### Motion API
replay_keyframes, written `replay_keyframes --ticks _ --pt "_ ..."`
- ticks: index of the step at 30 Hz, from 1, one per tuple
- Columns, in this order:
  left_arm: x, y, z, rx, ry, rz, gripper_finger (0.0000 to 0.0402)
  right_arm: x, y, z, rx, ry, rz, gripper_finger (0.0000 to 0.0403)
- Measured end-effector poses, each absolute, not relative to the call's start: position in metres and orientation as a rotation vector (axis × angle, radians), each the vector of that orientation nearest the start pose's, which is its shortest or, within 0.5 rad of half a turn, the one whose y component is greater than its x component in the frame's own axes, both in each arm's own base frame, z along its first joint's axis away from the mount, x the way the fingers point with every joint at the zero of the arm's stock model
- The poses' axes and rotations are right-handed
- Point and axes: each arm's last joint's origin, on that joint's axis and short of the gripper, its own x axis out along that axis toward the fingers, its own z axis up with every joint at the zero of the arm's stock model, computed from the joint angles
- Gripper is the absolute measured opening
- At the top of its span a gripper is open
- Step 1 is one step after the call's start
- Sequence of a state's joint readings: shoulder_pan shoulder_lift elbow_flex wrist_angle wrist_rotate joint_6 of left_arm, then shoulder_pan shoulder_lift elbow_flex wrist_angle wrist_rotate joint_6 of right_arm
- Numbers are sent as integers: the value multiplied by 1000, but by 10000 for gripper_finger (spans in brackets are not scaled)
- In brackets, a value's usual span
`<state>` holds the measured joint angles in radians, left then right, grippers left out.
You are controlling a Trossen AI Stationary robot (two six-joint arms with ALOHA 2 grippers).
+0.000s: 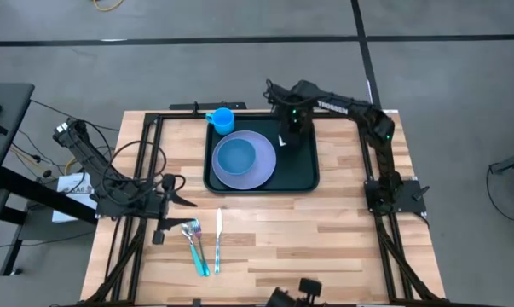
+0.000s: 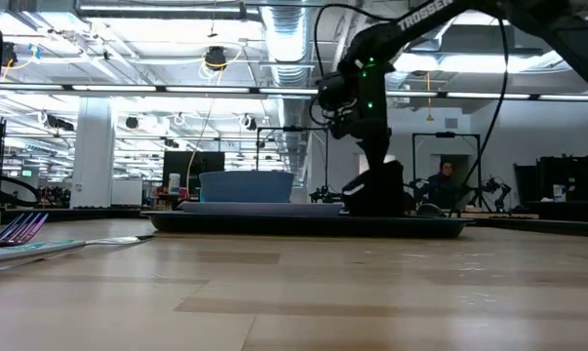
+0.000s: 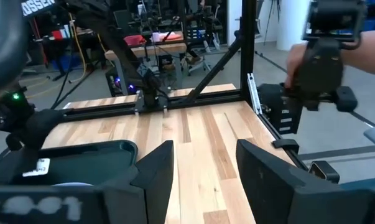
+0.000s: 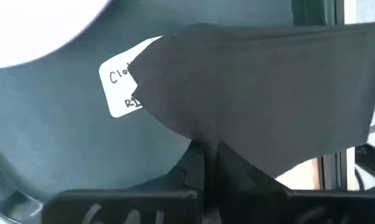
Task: Set up tray
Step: Put the black napkin on the black tray beside the purple plate
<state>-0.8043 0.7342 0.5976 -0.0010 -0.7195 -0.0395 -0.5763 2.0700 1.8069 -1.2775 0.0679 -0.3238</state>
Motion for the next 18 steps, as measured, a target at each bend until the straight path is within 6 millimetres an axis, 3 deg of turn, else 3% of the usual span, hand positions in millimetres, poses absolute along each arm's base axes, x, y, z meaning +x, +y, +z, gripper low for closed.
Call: replay_keyframes --ticks 11,18 --pt "126 -106 291 -1 140 -165 165 355 -170 247 106 1529 -91 5" --pt "126 -107 290 -40 151 -189 165 355 -157 247 148 1564 -53 5"
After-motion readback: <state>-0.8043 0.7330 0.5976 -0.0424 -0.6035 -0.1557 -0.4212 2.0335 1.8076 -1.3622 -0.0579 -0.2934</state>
